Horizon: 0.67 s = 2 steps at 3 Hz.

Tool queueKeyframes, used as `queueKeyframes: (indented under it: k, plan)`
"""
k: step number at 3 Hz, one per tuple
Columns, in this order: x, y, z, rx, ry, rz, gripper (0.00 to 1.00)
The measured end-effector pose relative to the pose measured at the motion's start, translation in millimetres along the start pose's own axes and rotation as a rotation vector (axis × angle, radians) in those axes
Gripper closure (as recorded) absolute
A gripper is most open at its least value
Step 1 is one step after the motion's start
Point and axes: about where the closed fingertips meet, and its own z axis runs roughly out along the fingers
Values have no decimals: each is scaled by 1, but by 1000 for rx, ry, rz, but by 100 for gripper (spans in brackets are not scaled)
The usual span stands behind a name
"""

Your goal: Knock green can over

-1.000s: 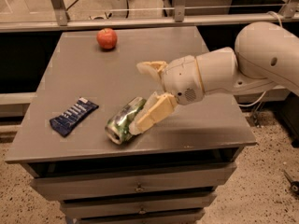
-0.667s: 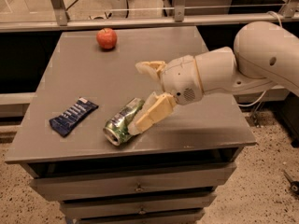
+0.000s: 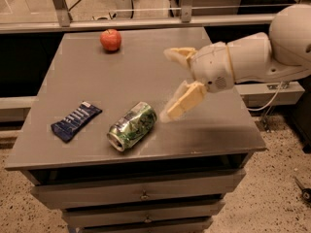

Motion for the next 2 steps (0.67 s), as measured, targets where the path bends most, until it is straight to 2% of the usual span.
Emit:
queueKeyframes:
  k: [1,2]
  plan:
    - [7,-45,-50,84,68,-86,0]
    - [-9,-66,-78,147,73,-131,0]
